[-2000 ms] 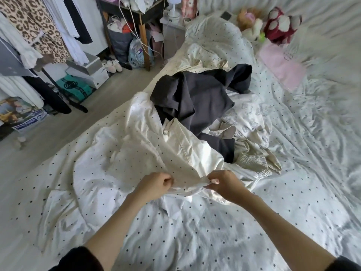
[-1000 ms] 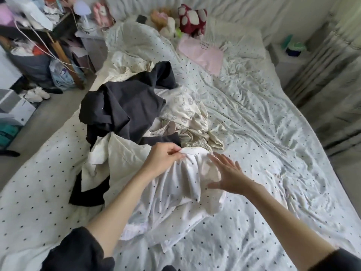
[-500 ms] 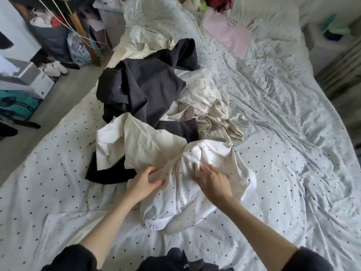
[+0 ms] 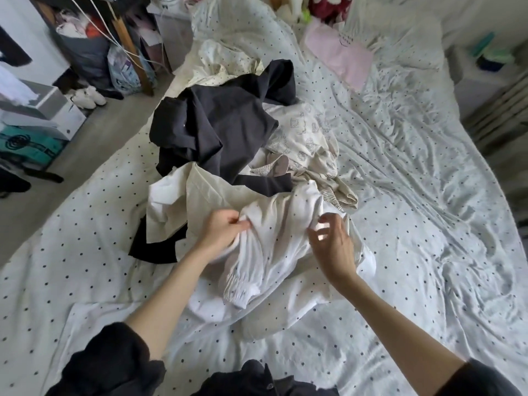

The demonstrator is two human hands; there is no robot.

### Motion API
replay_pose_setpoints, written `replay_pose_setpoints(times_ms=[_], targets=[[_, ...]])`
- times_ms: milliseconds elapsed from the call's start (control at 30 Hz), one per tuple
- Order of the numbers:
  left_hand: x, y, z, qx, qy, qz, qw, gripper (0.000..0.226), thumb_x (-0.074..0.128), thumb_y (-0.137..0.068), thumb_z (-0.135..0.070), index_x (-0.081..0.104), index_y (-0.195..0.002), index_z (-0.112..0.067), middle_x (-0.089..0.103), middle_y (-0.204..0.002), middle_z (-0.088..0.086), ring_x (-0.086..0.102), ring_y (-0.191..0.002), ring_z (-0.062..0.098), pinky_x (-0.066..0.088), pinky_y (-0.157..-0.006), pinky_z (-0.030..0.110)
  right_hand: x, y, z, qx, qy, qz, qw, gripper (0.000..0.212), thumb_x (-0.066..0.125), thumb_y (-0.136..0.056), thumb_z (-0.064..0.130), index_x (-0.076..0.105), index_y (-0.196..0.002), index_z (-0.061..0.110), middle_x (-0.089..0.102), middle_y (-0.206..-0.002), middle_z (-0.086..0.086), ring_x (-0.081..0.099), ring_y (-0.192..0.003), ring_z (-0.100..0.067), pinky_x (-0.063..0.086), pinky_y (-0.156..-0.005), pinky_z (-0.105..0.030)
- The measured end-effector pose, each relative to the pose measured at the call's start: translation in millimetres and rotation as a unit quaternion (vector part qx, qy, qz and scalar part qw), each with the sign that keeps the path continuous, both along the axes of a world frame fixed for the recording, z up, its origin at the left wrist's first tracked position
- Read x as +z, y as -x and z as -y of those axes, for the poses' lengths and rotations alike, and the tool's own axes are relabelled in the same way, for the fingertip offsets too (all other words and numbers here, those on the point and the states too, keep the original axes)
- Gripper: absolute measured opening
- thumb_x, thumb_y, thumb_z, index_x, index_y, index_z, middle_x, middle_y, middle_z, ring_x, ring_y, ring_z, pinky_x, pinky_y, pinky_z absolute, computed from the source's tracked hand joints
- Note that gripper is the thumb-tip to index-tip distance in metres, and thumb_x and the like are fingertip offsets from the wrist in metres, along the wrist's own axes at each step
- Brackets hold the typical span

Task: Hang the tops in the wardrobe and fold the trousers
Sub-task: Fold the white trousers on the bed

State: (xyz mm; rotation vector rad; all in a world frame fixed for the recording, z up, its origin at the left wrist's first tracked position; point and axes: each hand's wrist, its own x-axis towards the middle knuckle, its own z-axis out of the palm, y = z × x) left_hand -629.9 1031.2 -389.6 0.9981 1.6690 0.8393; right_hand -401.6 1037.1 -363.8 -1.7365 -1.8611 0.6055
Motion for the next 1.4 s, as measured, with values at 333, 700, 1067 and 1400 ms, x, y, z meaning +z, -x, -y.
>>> replay_pose_setpoints(times_ms=[333,700,1067,1400], targets=[[18,6,-29,-0.041,-0.102,-0.193,0.975,0.023,0.054,-0.088,0.000,0.070,-0.102,-0.006,0.068,-0.107,0.009,0.061,-0.101,0.021,0.042,-0.088,0.023,-6,34,8,0.230,0.099,0.133,0.959,0.058,0.057,-0.091,0.039,0.037,-0.141,0.017,0.029,-0.151,-0.005,0.035,-0.136,-0.024,0.032,-0.111,-0.043],[-46,59,64,0.152,0.070,-0.177,0.970,0.046,0.058,-0.088,-0.002,0.046,-0.132,-0.003,0.048,-0.133,0.018,0.045,-0.124,0.032,0.039,-0.103,0.039,-20,64,6,0.232,0.038,0.257,0.937,0.048,0.049,-0.094,0.041,0.040,-0.137,0.021,0.045,-0.137,-0.004,0.044,-0.125,-0.024,0.032,-0.104,-0.042],[-41,79,47,0.125,0.116,0.023,0.985,0.050,0.063,-0.087,-0.006,0.045,-0.134,-0.011,0.058,-0.117,0.005,0.055,-0.111,0.024,0.046,-0.081,0.024,-51,103,58,0.248,0.086,0.279,0.924,0.072,0.048,-0.081,0.069,0.043,-0.130,0.016,0.052,-0.118,-0.001,0.051,-0.112,-0.023,0.037,-0.091,-0.037],[5,73,50,0.176,0.026,0.041,0.983,0.012,0.063,-0.085,-0.024,0.064,-0.084,-0.013,0.067,-0.093,0.011,0.062,-0.090,0.024,0.052,-0.085,0.037,-50,89,61,0.132,-0.007,0.202,0.970,0.025,0.041,-0.085,0.026,0.058,-0.075,0.010,0.057,-0.059,-0.002,0.057,-0.050,-0.025,0.044,-0.046,-0.031]])
